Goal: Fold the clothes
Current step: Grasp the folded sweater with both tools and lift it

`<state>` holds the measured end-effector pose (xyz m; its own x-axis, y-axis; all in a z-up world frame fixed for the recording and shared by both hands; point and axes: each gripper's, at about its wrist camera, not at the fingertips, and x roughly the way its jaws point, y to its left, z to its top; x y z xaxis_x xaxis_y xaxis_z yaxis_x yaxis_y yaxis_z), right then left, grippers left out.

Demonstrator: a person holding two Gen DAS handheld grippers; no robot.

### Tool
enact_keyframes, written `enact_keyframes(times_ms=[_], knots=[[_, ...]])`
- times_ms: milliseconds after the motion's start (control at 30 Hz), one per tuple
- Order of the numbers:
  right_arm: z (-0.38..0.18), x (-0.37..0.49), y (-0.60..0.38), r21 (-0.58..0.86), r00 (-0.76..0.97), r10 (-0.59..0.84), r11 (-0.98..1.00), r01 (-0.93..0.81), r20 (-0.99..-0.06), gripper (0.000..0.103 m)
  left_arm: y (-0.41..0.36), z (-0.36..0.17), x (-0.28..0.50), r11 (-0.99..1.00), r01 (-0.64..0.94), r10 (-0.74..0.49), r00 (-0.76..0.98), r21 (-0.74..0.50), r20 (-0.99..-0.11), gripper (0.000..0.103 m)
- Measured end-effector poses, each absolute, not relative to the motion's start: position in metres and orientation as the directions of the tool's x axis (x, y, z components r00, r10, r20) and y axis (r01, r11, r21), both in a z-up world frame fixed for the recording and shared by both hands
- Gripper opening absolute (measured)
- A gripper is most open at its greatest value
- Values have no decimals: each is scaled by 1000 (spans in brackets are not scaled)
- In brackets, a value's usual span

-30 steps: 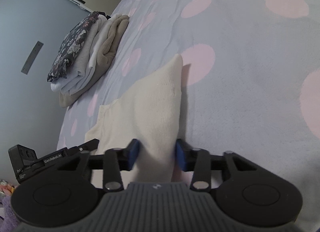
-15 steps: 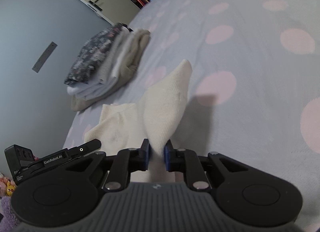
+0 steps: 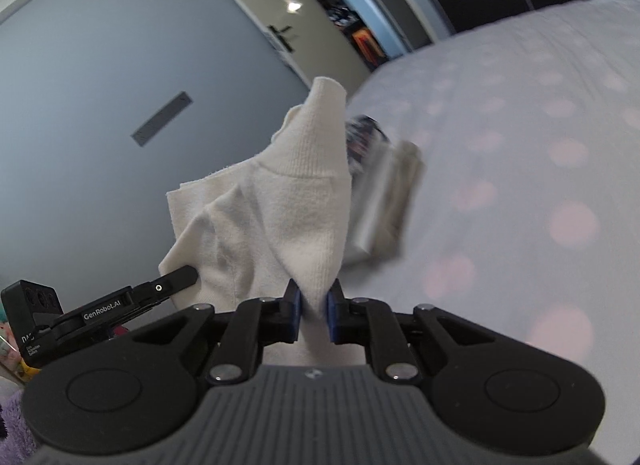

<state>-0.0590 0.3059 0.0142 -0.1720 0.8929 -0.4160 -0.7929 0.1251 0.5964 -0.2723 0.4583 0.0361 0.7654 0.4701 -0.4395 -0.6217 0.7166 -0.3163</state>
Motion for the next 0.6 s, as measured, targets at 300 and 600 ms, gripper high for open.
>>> enact_keyframes(times_ms=[300, 600], knots=[[84, -55, 440, 588, -246, 897, 19, -809, -368, 15, 547, 120, -259, 711, -692, 606, 693, -127, -389, 14], [90, -43, 560, 542, -252, 865, 28, -840, -434, 15, 633, 127, -213, 673, -739, 655, 622, -44, -429, 14]])
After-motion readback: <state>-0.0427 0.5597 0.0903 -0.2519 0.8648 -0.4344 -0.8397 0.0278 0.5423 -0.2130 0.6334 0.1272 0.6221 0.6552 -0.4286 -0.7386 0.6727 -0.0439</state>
